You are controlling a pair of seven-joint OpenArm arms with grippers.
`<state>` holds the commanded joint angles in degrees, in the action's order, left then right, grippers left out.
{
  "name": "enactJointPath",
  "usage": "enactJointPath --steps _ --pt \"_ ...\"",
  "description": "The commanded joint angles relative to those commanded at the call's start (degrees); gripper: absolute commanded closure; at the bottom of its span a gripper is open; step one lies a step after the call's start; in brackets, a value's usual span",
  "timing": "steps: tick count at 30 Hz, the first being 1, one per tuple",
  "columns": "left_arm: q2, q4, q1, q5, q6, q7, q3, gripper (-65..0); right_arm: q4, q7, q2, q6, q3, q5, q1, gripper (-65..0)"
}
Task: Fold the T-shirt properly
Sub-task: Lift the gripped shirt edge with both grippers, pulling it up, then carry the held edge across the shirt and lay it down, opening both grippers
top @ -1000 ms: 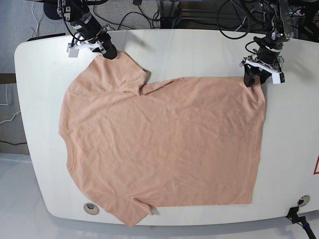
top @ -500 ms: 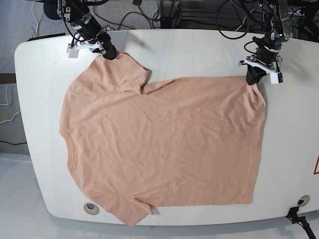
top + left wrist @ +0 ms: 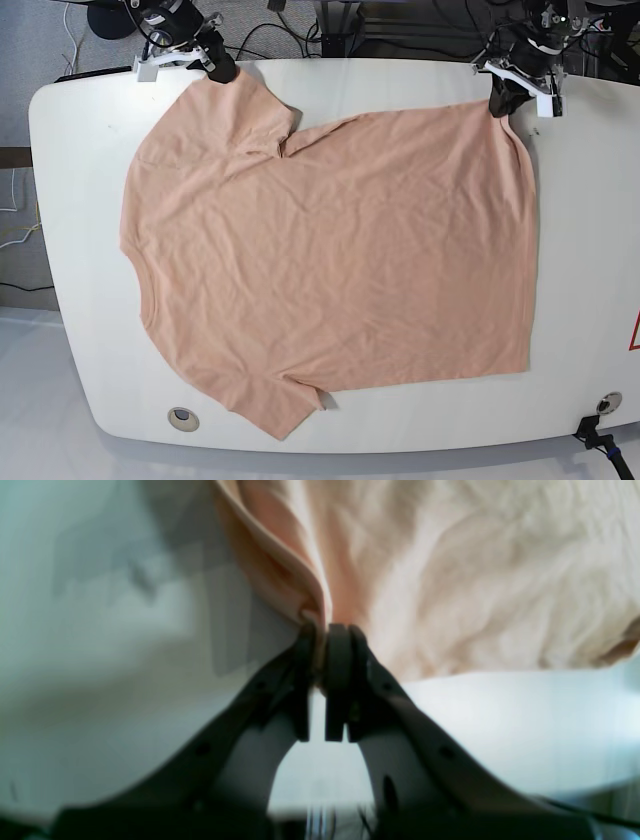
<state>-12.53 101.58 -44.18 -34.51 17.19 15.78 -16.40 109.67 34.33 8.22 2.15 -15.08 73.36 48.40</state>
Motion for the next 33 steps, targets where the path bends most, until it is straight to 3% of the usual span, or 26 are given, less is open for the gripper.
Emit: enactJointPath --steps 6,11,17,24,33 --pt "0.00 5.10 -5.10 0.00 0.00 0.00 -0.26 0.0 3.43 0.00 0.62 0.09 0.00 2.64 4.48 0.0" --pt "0.00 7.65 -1.93 -0.09 0.00 -0.09 -0.26 0.0 3.52 0.00 7.65 -0.26 -0.70 11.64 0.79 0.0" --pt "0.09 7.47 7.30 0.00 0.00 0.79 -0.26 0.0 3.08 0.00 11.78 -0.44 -2.46 11.64 -6.59 0.0" --pt "0.35 3.16 18.11 0.00 0.00 10.20 -0.26 0.0 -3.25 0.00 12.13 -0.44 -1.49 11.64 -15.91 0.0" --pt "0.26 -3.34 24.88 0.00 0.00 10.81 -0.35 0.0 -15.56 0.00 12.92 -0.26 2.46 11.64 -31.47 0.0"
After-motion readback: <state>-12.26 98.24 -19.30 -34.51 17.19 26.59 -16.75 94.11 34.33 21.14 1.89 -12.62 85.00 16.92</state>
